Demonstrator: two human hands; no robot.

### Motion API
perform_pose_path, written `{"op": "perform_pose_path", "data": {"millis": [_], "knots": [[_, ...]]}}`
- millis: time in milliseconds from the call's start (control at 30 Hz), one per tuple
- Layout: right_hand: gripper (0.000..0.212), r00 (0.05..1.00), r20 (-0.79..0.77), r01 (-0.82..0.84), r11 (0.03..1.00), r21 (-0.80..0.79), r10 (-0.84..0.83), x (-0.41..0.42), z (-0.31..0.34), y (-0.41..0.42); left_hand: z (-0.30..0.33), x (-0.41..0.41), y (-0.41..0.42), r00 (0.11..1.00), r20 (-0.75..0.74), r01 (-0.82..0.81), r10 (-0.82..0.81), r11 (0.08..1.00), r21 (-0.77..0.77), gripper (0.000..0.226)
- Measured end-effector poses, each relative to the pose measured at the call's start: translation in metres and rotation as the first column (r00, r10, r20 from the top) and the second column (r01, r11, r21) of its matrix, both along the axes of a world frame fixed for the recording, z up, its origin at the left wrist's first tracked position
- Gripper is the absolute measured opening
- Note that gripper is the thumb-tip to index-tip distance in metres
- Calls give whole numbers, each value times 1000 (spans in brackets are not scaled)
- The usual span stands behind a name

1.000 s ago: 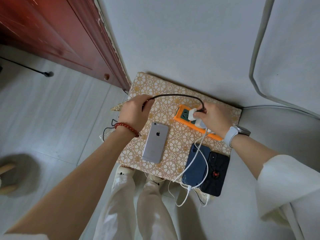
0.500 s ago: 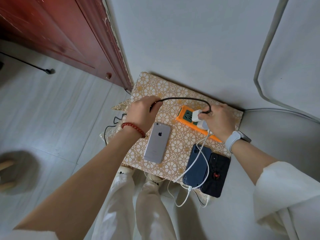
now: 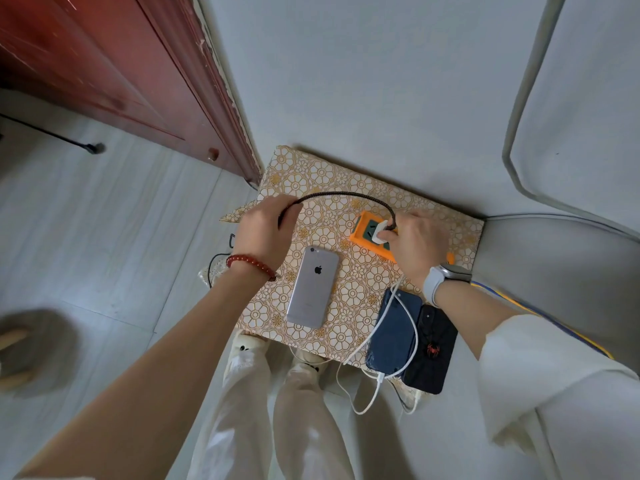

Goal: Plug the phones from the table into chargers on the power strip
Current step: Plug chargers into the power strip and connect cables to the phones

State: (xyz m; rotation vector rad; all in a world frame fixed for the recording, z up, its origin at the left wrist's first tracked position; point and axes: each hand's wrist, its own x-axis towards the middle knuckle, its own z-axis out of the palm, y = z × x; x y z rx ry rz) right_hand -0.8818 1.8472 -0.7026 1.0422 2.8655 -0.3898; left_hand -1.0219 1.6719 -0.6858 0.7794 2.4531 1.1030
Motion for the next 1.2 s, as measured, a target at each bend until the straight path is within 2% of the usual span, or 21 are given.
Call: {"op": "perform_pose_path", "data": {"millis": [200, 400, 567, 700, 800, 933, 1000, 1067, 1133, 1200], "knots": [[23, 999, 40, 5, 999, 36, -7, 8, -3, 1, -2, 3, -3, 999, -3, 52, -52, 998, -20, 17], [20, 996, 78, -47, 996, 71, 41, -2, -5, -4, 2, -4, 0, 1000, 13, 0, 0, 1000, -11, 17], [19, 993, 118, -32, 998, 61, 24, -3, -1, -4, 6, -8, -10, 997, -10, 82, -82, 995, -52, 15], [22, 980, 194, -58, 995, 78, 42, -8, 2, -2, -15, -5, -48, 975, 99, 217, -199, 947, -235, 13], [24, 976, 218, -21, 996, 82, 3, -10, 2, -5, -36, -2, -83, 951, 227, 286, -209, 873, -395, 16], [24, 975, 221, 18, 998, 52, -29, -10, 8, -15, -39, 2, -110, 966, 201, 240, -160, 842, -483, 19], [30, 989, 138, 51, 999, -6, -50, -9, 14, -26, -29, 4, -114, 974, 186, 201, -127, 861, -466, 17], [37, 992, -84, 88, 992, -93, -96, -3, 24, -48, -12, 6, -111, 971, 232, 149, -61, 912, -383, 12], [38, 945, -288, 94, 971, -219, -156, 6, 35, -81, 11, 8, -107, 927, 374, 79, 16, 968, -237, 8], [39, 938, -280, 56, 885, -463, -206, 17, 42, -121, 35, 6, -102, 822, 567, 26, 51, 992, -127, 9]]}}
